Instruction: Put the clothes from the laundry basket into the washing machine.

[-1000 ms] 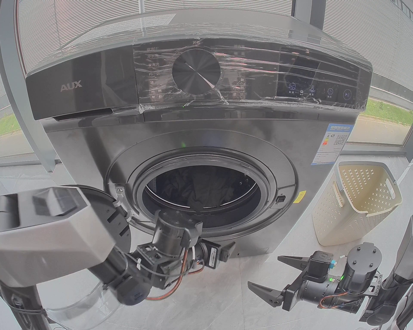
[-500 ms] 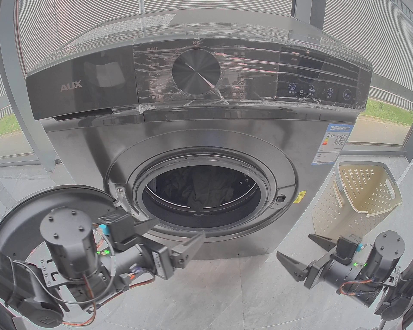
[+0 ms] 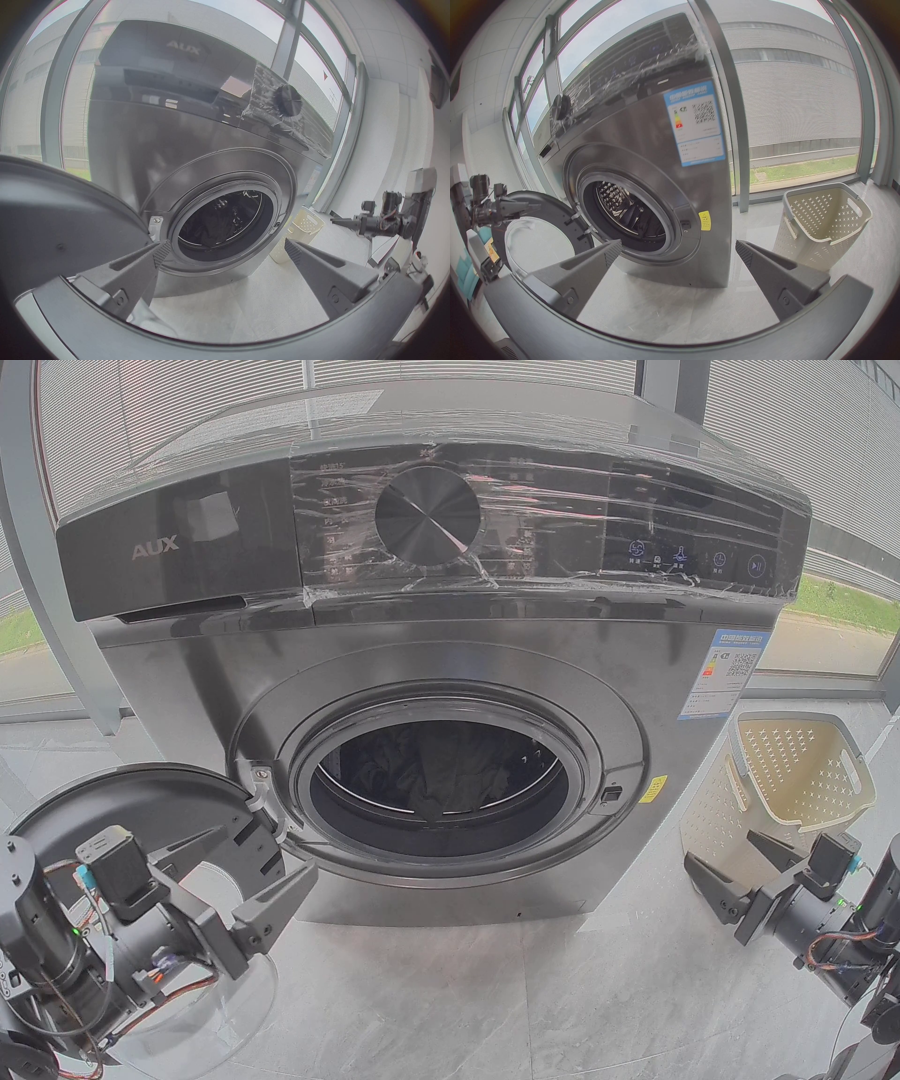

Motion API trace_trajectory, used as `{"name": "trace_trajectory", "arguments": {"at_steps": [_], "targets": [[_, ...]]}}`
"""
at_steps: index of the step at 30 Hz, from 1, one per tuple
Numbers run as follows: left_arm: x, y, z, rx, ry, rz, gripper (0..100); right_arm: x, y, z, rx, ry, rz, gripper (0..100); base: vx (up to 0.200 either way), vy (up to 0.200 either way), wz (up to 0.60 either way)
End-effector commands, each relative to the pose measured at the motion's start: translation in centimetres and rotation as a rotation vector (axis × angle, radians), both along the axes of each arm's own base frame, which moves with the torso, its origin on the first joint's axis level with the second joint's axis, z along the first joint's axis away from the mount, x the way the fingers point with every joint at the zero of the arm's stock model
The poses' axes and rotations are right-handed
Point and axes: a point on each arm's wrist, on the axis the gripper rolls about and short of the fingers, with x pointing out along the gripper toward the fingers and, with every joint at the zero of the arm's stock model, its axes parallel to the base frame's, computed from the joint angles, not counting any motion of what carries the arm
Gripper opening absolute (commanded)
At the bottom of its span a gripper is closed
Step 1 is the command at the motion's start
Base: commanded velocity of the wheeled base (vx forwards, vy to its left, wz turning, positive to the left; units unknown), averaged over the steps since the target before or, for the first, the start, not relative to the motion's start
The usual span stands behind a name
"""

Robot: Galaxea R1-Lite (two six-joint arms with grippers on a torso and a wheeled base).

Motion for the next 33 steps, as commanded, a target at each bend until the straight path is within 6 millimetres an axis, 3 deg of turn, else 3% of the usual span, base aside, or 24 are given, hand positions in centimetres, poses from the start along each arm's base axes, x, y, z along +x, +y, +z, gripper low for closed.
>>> {"name": "trace_trajectory", "arguments": {"at_steps": [1, 16, 21, 23, 27, 33], "targets": [[-2.1, 2.0, 0.0, 0.012, -0.061, 0.012, 100, -0.9, -1.2, 0.9, 0.035, -0.051, -0.034, 100, -0.200, 0.000, 0.00], [-5.5, 5.0, -0.2, 0.051, -0.111, 0.042, 100, -2.7, -2.3, 1.9, 0.059, -0.089, -0.017, 100, -0.200, 0.000, 0.00], [-6.8, 6.1, -0.5, 0.058, -0.100, 0.058, 100, -4.7, -3.2, 2.0, 0.047, -0.074, 0.072, 100, -0.040, 0.000, 0.00], [-7.5, 6.8, -1.1, 0.075, -0.079, 0.080, 100, -6.5, -4.6, 1.0, 0.009, 0.003, 0.102, 100, 0.000, 0.000, 0.00], [-8.2, 7.6, -2.4, 0.104, -0.057, 0.129, 100, -7.7, -6.2, 0.2, -0.044, 0.030, -0.004, 100, 0.000, 0.000, 0.00], [-9.8, 9.2, -3.1, 0.093, -0.108, 0.264, 100, -9.8, -8.2, 0.5, -0.163, -0.118, -0.245, 100, 0.000, 0.000, 0.00]]}}
